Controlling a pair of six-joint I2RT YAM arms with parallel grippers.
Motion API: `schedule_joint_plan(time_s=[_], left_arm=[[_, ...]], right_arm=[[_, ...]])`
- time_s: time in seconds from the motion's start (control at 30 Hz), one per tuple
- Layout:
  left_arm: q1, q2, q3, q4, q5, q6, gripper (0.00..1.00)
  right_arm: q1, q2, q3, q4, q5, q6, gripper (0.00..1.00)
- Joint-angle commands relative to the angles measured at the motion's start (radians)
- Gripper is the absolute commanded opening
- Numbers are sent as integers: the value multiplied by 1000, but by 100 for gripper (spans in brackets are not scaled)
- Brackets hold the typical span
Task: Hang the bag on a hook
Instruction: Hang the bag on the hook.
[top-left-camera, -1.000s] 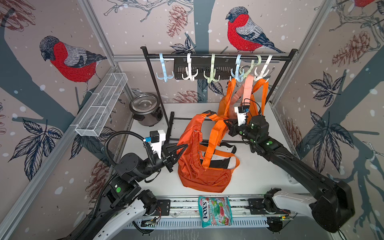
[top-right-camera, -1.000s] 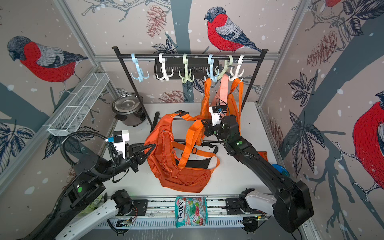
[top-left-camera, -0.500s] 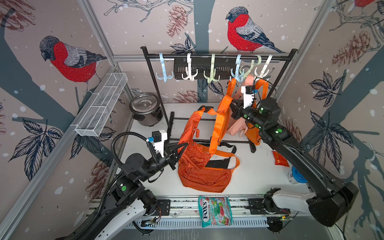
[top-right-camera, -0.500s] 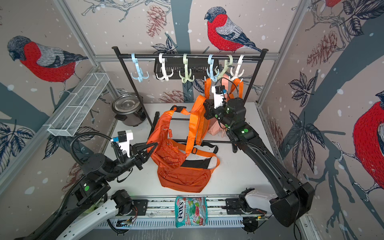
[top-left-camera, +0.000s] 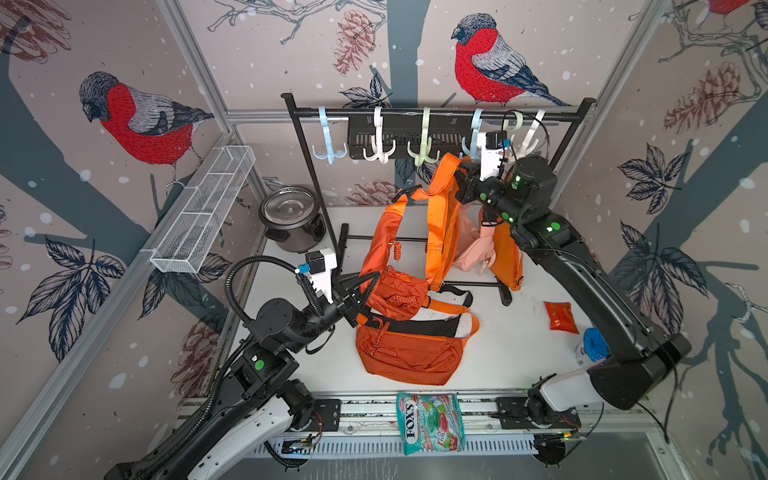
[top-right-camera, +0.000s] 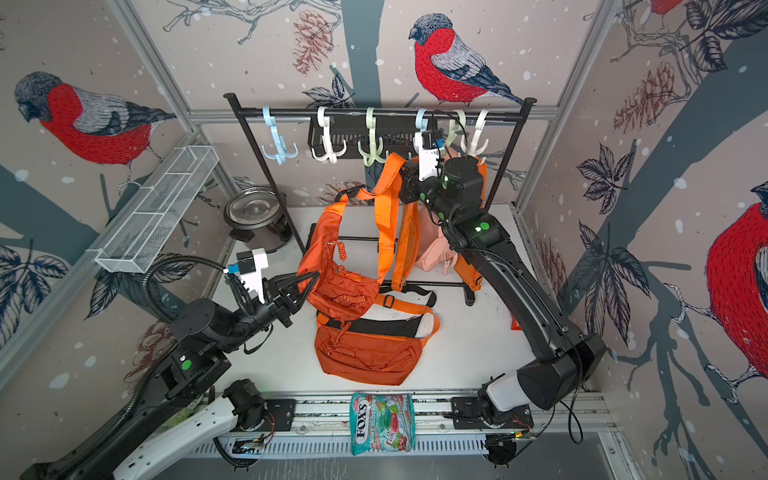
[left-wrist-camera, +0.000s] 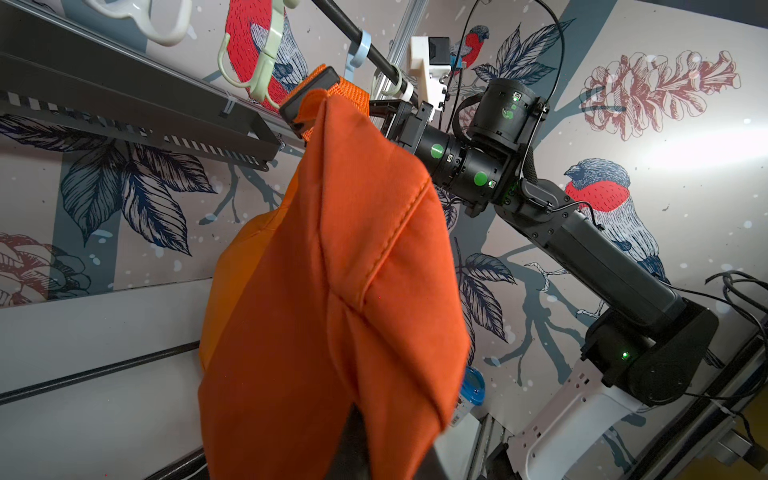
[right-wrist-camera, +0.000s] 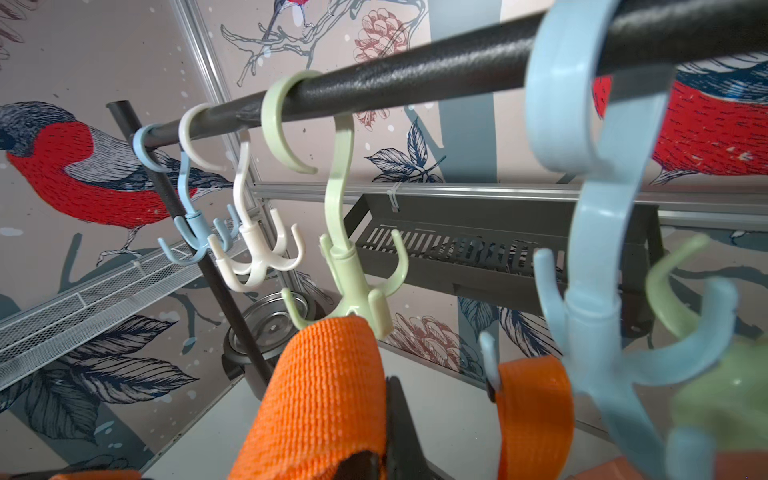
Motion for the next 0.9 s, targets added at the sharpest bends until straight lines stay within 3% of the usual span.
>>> schedule_joint_plan(time_s=[0.0,0.53,0.87], left_arm=[[0,6,27,93,-40,-11,0],[0,43,83,107,-39,-6,0],[0,47,90,93,-65,2,0]], right_arm=[[8,52,83,-53,108,-34,3],[54,244,356,-183,273,-145,3],[106,276,388,-199,410,-249,3]])
